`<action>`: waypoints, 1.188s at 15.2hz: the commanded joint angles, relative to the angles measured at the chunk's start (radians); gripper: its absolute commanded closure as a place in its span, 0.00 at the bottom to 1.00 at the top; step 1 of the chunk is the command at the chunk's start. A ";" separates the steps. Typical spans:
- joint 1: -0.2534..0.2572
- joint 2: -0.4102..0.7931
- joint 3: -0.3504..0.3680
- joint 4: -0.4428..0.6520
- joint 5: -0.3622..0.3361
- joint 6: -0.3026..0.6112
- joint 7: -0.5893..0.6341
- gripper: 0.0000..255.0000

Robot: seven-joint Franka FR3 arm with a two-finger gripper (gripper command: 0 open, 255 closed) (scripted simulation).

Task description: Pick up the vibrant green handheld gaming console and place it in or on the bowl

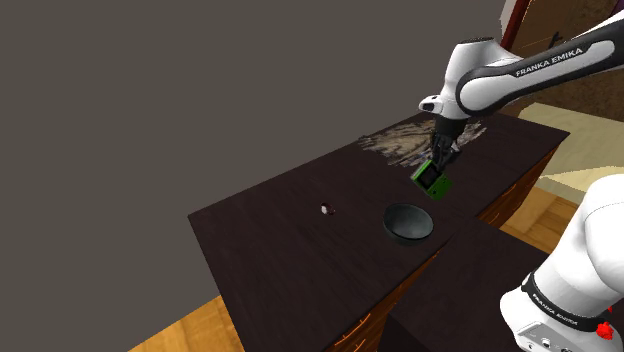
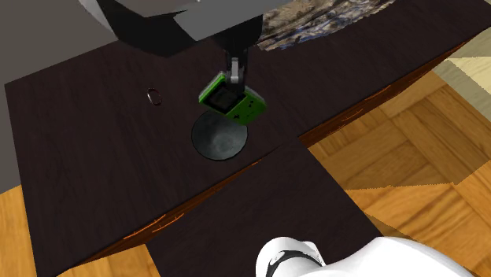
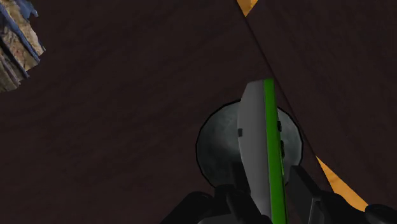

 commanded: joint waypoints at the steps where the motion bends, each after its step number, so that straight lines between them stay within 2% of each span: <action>1: 0.029 -0.001 0.043 0.007 0.025 -0.014 0.053 1.00; 18: 0.057 0.192 -0.027 -0.099 0.046 0.280 0.022 1.00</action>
